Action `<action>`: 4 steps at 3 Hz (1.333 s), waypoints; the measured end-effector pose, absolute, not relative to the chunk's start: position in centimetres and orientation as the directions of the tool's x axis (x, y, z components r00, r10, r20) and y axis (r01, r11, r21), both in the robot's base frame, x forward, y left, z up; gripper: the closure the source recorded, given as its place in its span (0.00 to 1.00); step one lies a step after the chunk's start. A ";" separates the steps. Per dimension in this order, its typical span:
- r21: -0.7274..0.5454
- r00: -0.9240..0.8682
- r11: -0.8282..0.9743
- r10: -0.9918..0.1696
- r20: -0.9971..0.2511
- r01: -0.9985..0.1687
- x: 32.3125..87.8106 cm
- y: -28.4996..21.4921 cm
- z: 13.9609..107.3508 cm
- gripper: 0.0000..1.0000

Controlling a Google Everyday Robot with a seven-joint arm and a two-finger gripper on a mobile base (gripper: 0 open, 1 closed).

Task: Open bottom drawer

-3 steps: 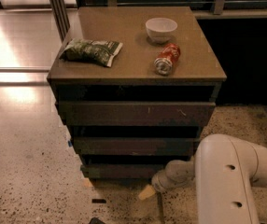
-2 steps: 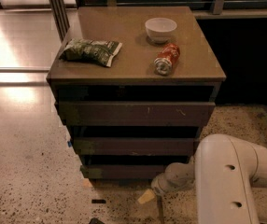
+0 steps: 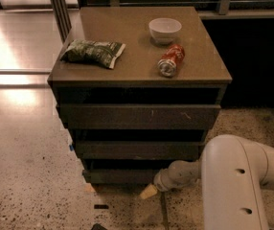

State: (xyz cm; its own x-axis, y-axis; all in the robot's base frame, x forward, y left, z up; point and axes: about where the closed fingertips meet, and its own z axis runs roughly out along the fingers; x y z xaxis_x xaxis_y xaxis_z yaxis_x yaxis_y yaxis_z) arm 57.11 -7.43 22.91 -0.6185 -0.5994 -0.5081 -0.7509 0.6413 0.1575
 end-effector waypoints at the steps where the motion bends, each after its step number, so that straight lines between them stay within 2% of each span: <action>1: 0.157 -0.618 0.641 -0.599 -0.508 -0.751 57.1 -7.4 22.9 0.00; 2: 0.163 -0.602 0.626 -0.594 -0.534 -0.763 59.0 -7.7 20.7 0.00; 4: 0.166 -0.600 0.621 -0.598 -0.531 -0.766 59.2 -7.7 20.6 0.00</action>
Offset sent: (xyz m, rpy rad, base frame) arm 0.0385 -0.0012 -0.0216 0.0137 -0.0564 0.0221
